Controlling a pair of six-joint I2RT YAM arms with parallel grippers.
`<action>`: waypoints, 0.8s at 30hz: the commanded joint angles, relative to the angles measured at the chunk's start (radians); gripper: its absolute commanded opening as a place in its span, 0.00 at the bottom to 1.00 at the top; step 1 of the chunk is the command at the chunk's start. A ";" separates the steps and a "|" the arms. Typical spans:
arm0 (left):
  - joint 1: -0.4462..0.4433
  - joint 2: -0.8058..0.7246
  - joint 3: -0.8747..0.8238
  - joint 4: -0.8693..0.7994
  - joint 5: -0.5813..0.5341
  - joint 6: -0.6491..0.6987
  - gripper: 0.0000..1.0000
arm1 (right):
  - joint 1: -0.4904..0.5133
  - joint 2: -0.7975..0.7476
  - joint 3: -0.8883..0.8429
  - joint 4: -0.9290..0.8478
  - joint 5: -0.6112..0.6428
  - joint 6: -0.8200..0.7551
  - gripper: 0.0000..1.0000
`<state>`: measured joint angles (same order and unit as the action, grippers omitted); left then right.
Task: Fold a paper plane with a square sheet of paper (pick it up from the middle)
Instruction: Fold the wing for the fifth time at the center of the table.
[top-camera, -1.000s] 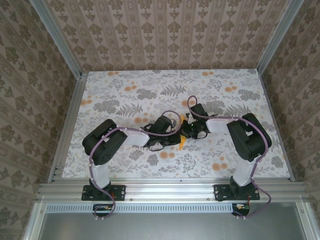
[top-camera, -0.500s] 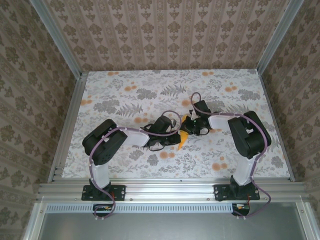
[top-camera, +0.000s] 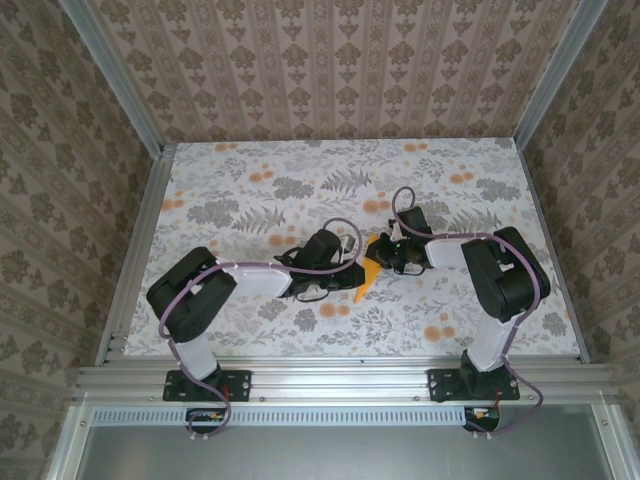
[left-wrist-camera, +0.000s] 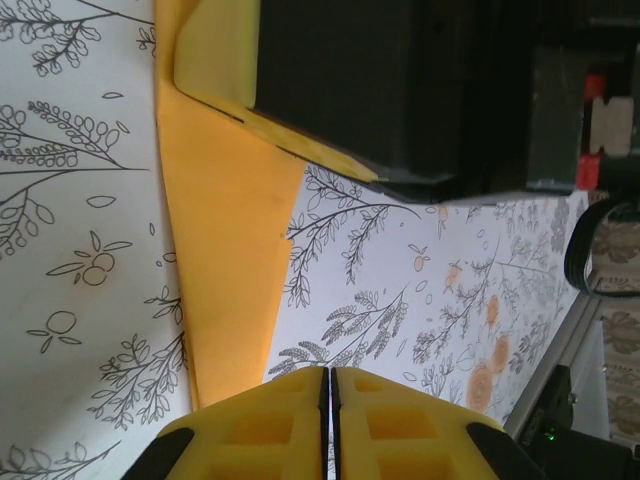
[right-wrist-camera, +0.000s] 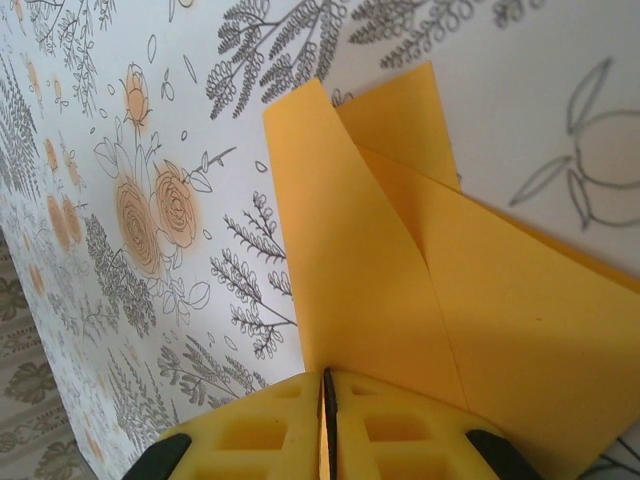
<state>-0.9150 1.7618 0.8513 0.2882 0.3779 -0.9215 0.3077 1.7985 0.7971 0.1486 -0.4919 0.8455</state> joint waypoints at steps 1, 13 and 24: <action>-0.003 0.051 0.009 0.051 0.003 -0.051 0.12 | -0.001 -0.012 -0.030 0.010 0.025 0.035 0.13; -0.015 0.123 0.016 -0.034 0.018 -0.057 0.10 | -0.005 -0.013 -0.017 -0.009 0.030 0.029 0.13; -0.023 0.143 0.026 -0.138 0.001 0.024 0.03 | 0.055 -0.093 0.008 -0.104 0.033 -0.023 0.12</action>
<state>-0.9241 1.8805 0.8795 0.2764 0.3882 -0.9413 0.3355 1.7382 0.7902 0.1066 -0.4770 0.8421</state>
